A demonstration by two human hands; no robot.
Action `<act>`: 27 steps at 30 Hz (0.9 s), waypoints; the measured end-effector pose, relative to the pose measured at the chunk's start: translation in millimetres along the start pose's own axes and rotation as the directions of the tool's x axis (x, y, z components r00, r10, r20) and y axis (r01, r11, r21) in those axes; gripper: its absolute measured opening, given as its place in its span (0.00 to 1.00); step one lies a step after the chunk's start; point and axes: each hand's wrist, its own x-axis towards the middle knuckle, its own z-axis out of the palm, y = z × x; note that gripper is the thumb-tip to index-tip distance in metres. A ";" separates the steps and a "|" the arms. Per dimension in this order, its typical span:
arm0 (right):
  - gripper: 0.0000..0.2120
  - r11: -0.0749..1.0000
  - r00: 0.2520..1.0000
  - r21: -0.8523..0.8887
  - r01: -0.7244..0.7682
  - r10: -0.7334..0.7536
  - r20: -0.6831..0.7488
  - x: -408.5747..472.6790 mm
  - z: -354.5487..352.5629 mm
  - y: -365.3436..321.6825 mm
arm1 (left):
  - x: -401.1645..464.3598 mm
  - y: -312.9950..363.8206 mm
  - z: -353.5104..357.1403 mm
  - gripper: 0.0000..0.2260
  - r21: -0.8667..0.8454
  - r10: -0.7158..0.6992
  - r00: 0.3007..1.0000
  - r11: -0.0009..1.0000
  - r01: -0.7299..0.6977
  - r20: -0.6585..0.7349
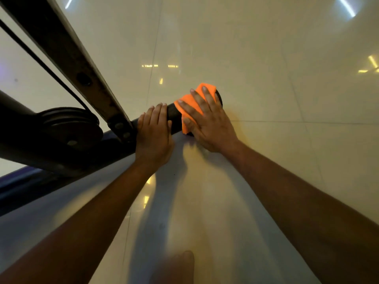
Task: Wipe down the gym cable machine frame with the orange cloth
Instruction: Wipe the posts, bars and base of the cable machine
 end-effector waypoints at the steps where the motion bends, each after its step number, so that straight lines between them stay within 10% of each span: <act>1: 0.26 0.998 0.997 -0.004 -0.066 0.066 -0.027 -0.6 -1.0 8.7 | 0.1 0.1 0.5 0.23 -0.006 -0.004 1.000 1.000 0.004 0.010; 27: 0.25 0.996 0.996 0.021 -0.087 0.087 -0.018 14.4 -0.3 -40.6 | -42.0 -13.3 -7.5 0.28 -0.013 0.161 0.987 0.987 -0.162 -0.011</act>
